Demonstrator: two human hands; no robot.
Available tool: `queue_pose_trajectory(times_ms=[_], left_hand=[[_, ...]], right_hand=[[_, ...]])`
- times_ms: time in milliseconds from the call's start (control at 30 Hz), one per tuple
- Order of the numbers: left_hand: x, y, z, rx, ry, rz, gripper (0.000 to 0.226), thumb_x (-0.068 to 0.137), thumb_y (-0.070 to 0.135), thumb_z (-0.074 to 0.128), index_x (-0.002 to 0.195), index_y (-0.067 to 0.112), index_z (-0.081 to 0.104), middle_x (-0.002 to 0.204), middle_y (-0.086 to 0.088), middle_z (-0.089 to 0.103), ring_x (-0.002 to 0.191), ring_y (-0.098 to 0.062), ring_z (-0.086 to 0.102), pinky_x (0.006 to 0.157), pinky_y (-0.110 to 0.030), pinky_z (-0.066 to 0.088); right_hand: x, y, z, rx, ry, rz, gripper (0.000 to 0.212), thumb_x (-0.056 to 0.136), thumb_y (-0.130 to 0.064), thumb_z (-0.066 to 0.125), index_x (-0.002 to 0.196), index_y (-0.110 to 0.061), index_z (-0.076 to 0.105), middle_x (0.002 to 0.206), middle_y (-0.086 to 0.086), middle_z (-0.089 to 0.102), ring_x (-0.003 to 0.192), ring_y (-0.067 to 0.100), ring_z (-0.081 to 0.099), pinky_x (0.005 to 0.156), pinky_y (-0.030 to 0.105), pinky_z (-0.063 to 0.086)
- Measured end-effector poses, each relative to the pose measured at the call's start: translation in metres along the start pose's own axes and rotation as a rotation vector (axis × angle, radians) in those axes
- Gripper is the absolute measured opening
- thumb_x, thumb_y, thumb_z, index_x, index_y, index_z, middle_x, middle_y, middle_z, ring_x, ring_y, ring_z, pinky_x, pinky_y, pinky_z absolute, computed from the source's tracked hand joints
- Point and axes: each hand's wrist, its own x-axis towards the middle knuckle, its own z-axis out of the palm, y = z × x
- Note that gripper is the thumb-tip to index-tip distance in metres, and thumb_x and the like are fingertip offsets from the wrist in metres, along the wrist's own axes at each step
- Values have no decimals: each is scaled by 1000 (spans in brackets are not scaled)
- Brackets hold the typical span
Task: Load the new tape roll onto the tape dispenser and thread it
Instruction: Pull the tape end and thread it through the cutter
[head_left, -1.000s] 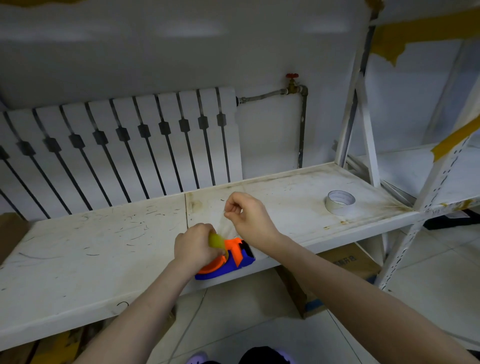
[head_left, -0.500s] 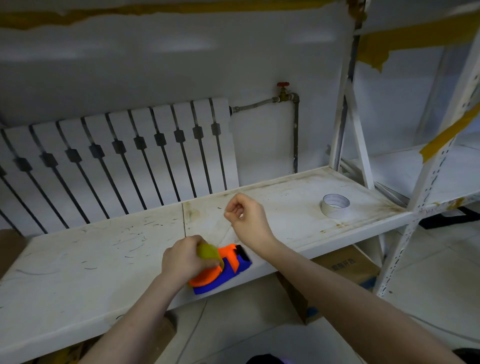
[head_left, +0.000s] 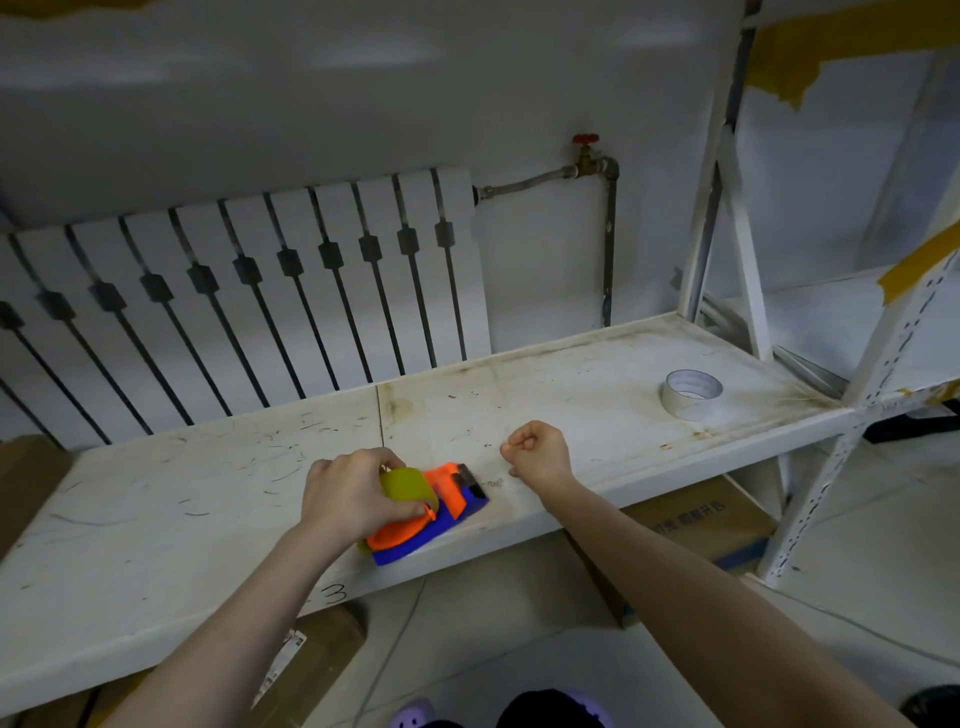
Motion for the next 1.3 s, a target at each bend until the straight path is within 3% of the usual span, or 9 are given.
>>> queue_pose_trajectory(times_ms=[200, 300, 433, 533, 633, 733, 900, 1133, 1300], left_hand=[[10, -16, -4, -66, -197, -62, 56, 58, 63, 72, 105, 34, 62, 107, 6, 60, 104, -19, 53, 91, -39, 46], [14, -13, -2, -72, -212, -77, 60, 64, 57, 71, 116, 31, 57, 116, 3, 59, 102, -20, 53, 87, -37, 49], [10, -1, 6, -55, -162, -22, 68, 72, 36, 67, 136, 27, 45, 138, -2, 50, 124, -26, 49, 94, -38, 48], [-1, 12, 14, -3, -70, 185, 63, 69, 24, 61, 131, 26, 51, 133, 1, 51, 124, -23, 44, 97, -34, 43], [-7, 27, 27, 47, 5, 327, 42, 73, 26, 57, 115, 22, 63, 117, 2, 58, 112, -20, 47, 89, -29, 45], [-3, 34, 37, 126, 46, 323, 29, 79, 23, 52, 104, 17, 65, 104, -2, 63, 100, -21, 53, 81, -30, 47], [3, 26, 43, 153, 54, 359, 25, 79, 24, 52, 100, 15, 65, 97, -3, 64, 94, -22, 57, 81, -30, 45], [10, 17, 40, 291, -20, 430, 32, 75, 39, 58, 101, 21, 61, 98, 2, 62, 98, -20, 56, 87, -32, 38], [8, 18, 35, 465, -72, 523, 29, 81, 29, 56, 108, 20, 60, 107, 1, 62, 107, -21, 51, 89, -34, 35]], right_hand=[[-2, 8, 11, 65, -56, -5, 22, 84, 3, 59, 71, -13, 50, 72, 6, 54, 68, 16, 55, 57, 23, 50], [-4, 8, 10, 86, -53, -22, 22, 84, 3, 59, 71, -13, 51, 74, 5, 56, 71, 15, 57, 59, 22, 51], [-6, 11, 9, 123, -32, -5, 19, 85, 1, 61, 74, -12, 53, 76, 4, 58, 71, 14, 58, 62, 23, 53], [-7, 15, 8, 122, -15, 12, 14, 85, -1, 62, 78, -10, 54, 78, 4, 58, 70, 13, 58, 60, 21, 52], [-9, 18, 7, 137, -9, 36, 16, 84, 0, 62, 76, -11, 54, 78, 4, 58, 71, 13, 57, 58, 21, 51], [-9, 21, 8, 143, 4, 68, 14, 84, -1, 63, 77, -10, 54, 78, 3, 58, 73, 14, 58, 60, 22, 52], [-6, 24, 8, 151, 0, 101, 13, 84, -4, 63, 75, -11, 56, 78, 4, 58, 72, 14, 57, 62, 20, 52], [-4, 29, 12, 140, 6, 166, 7, 85, -8, 64, 81, -8, 58, 82, 5, 58, 71, 13, 57, 63, 20, 53], [-7, 29, 15, 123, -12, 179, 13, 82, -13, 68, 80, -6, 57, 79, 6, 56, 69, 14, 56, 60, 21, 52]])
